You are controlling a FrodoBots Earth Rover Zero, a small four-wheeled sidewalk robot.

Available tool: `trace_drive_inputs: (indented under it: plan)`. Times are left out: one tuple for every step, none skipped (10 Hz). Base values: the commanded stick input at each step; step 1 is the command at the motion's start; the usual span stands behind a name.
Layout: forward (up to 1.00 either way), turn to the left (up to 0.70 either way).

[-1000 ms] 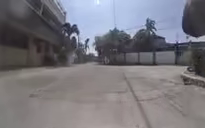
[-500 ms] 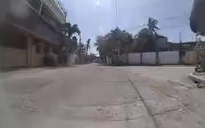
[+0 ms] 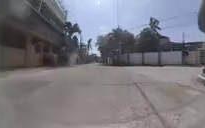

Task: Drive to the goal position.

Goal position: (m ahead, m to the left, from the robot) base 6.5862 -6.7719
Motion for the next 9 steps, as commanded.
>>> trace_drive_inputs:
  plan:
    - [0.85,0.0]
    - [0.85,0.0]
    - [0.85,0.0]
    - [0.85,0.0]
    - [0.85,0.0]
    - [0.85,0.0]
    - [0.85,0.0]
    - [0.85,-0.01]
    - [0.85,-0.21]
